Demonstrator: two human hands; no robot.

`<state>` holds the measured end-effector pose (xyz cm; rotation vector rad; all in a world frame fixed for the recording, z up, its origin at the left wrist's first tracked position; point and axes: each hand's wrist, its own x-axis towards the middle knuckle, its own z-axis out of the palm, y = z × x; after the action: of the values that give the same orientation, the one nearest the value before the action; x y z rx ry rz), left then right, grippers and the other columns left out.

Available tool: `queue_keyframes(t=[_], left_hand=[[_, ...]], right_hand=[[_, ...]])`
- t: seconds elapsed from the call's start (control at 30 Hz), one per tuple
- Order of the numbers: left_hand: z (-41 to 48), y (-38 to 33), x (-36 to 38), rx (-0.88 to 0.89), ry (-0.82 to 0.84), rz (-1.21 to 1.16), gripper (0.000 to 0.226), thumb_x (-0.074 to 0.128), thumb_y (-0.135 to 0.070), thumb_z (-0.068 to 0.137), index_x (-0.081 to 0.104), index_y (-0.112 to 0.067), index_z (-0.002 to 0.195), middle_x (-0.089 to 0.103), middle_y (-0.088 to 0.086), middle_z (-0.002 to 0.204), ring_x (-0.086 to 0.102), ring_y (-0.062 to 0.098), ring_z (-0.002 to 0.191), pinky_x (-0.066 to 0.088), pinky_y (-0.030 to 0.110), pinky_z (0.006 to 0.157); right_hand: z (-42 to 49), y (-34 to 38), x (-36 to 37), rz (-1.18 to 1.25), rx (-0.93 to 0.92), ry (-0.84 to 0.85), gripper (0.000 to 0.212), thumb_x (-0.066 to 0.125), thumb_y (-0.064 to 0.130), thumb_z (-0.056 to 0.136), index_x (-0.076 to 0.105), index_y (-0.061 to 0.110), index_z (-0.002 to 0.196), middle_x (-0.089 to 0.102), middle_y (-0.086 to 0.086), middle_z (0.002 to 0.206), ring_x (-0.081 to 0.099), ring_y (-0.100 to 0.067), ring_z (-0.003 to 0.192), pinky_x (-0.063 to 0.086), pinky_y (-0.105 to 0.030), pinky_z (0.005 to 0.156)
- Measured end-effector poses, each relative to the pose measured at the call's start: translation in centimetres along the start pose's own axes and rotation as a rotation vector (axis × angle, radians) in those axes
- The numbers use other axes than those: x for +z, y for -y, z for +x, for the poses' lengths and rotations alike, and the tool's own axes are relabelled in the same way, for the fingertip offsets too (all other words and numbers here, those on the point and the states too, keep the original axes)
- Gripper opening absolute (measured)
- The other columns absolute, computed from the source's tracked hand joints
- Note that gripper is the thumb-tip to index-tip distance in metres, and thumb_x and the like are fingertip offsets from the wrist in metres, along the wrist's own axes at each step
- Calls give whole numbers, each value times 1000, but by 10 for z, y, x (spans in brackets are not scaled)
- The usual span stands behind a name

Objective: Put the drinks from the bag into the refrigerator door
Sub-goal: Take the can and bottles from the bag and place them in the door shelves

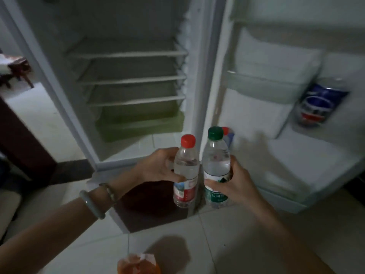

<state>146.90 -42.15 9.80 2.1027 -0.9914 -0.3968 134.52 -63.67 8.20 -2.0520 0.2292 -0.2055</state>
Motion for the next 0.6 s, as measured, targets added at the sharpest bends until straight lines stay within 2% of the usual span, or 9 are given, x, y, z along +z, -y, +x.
queue_keyframes(t=[0.1, 0.27, 0.33, 0.43, 0.47, 0.53, 0.6], left_hand=[[35, -23, 6, 114, -16, -25, 61, 86, -23, 64, 60, -18, 118, 68, -8, 110, 64, 4, 99, 52, 26, 86], [100, -48, 30, 169, -32, -46, 65, 87, -20, 61, 58, -16, 119, 68, -4, 111, 64, 10, 100, 53, 32, 86], [125, -55, 45, 163, -24, -18, 64, 86, -18, 61, 57, -14, 118, 66, -3, 112, 63, 11, 99, 51, 28, 84], [157, -67, 70, 148, -21, 20, 62, 85, -24, 64, 55, -14, 118, 64, -2, 113, 60, 13, 99, 49, 27, 85], [168, -68, 80, 131, -23, 32, 61, 84, -27, 65, 56, -14, 117, 64, -2, 112, 61, 13, 98, 50, 28, 85], [187, -64, 98, 79, -24, 41, 55, 82, -36, 66, 58, -15, 111, 66, -4, 105, 62, 12, 94, 51, 27, 83], [201, -58, 115, 38, -37, 40, 53, 78, -44, 67, 60, -14, 107, 68, -4, 101, 64, 12, 92, 54, 31, 82]], right_hand=[[-6, 1, -30, 13, 6, -150, 63, 86, 26, 59, 47, 35, 107, 63, 21, 93, 59, 12, 84, 47, -12, 68], [-3, -17, -72, 10, 37, -316, 66, 85, 26, 61, 46, 29, 114, 63, 8, 104, 60, -10, 93, 49, -27, 76], [3, -30, -84, -7, 43, -352, 64, 85, 23, 60, 49, 25, 112, 61, 8, 102, 60, -10, 91, 48, -22, 73], [22, -58, -95, -65, 42, -420, 51, 87, 15, 56, 54, 23, 95, 58, 9, 89, 59, -5, 80, 46, -12, 63], [29, -70, -98, -88, 51, -433, 51, 88, 17, 55, 55, 23, 93, 59, 5, 89, 60, -9, 80, 48, -14, 64], [41, -94, -102, -100, 95, -445, 59, 88, 21, 54, 55, 19, 103, 58, -5, 100, 58, -16, 87, 48, -24, 70], [51, -112, -106, -54, 144, -440, 63, 87, 20, 56, 53, 18, 110, 56, -4, 104, 56, -16, 89, 44, -26, 74]])
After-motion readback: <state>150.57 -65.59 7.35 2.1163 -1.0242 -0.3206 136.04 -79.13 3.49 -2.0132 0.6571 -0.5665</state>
